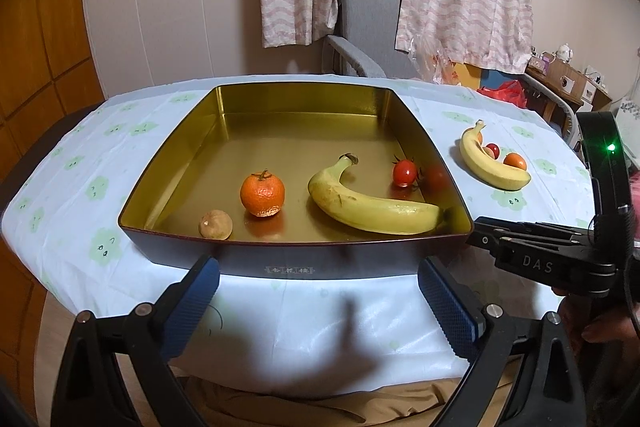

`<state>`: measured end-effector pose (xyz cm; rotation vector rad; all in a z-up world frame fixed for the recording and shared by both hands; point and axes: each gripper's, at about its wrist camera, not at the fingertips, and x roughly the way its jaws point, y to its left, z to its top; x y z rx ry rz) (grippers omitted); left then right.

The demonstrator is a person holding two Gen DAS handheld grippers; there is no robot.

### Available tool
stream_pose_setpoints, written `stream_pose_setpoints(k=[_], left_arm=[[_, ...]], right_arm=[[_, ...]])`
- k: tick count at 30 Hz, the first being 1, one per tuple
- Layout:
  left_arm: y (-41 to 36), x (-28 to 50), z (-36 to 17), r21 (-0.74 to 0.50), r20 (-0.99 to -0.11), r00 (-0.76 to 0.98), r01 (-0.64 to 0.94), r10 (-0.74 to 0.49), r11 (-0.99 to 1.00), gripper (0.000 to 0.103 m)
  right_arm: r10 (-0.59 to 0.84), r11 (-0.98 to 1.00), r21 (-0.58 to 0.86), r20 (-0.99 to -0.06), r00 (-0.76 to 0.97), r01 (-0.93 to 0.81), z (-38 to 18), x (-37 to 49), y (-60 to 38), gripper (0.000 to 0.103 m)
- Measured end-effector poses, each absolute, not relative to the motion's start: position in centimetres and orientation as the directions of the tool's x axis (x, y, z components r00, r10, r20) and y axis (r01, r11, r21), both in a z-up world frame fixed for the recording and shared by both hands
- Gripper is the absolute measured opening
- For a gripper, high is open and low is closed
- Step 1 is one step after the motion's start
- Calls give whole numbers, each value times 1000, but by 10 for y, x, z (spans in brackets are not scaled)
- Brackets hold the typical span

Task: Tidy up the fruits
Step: 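Grasp the red tomato on the cloth with the right gripper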

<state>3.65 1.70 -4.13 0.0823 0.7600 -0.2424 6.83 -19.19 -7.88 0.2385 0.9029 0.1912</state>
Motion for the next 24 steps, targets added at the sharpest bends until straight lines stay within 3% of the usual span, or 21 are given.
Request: stream_pose_setpoints(k=[15,24], left_arm=[[15,38,-44,0,-699,695,234,-167,972,100],[11,36,-43,3,-699,693,248,-176,969,100]], right_arm=[[302,943,324,-738,604,-76,-81,68,-195,28],[212,958,287,-712,669,1,-68,49,-221,28]])
